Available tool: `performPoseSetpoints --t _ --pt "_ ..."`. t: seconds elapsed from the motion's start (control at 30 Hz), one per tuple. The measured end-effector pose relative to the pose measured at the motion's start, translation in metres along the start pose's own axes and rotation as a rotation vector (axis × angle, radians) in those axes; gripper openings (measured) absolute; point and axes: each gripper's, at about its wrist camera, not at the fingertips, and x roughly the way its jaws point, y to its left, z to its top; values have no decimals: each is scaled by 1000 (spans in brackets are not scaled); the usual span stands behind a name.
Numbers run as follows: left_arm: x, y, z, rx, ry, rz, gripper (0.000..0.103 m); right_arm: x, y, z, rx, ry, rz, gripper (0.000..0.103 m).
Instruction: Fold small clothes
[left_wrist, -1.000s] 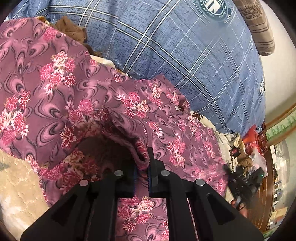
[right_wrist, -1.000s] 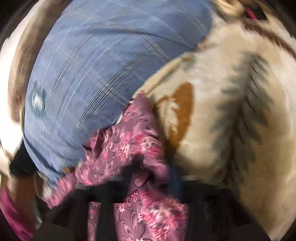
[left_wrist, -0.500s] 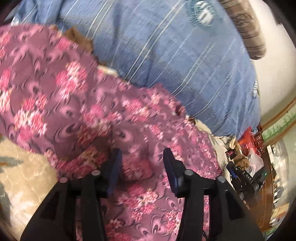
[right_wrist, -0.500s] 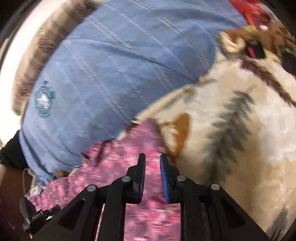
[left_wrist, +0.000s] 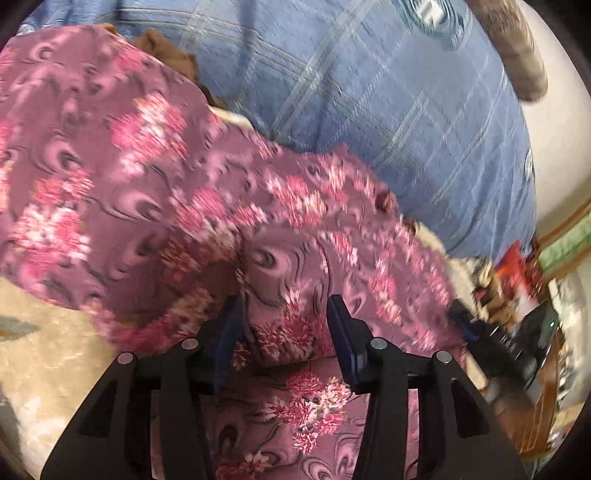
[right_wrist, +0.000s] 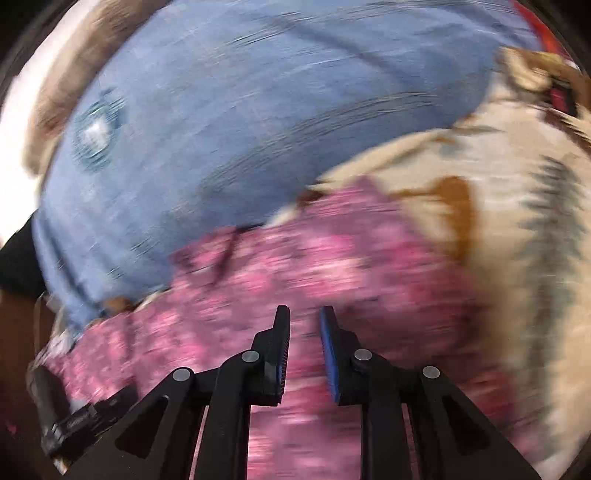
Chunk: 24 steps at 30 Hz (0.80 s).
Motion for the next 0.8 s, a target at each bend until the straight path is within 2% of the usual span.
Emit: performPoseSetpoints --t 0.17,0.27,0.33,0.4,0.47,0.63,0.8 --pt "-43 10 11 -73 -117 34 47 52 82 -33 -121 173 151 20" --pt "-65 27 21 -145 -144 42 47 76 114 -55 -137 235 228 20" --pt "-87 44 30 -188 -147 44 47 92 127 -73 -183 270 212 24" --pt "-109 58 37 -201 -166 73 48 93 131 -85 -259 188 203 24" --pt "-134 75 47 -219 -203 134 51 93 131 -86 -247 193 203 24" --pt "-187 129 73 -285 -272 354 55 95 131 -88 -248 185 208 24" --pt "-200 181 83 -410 -257 422 58 95 128 -85 -235 185 219 24"
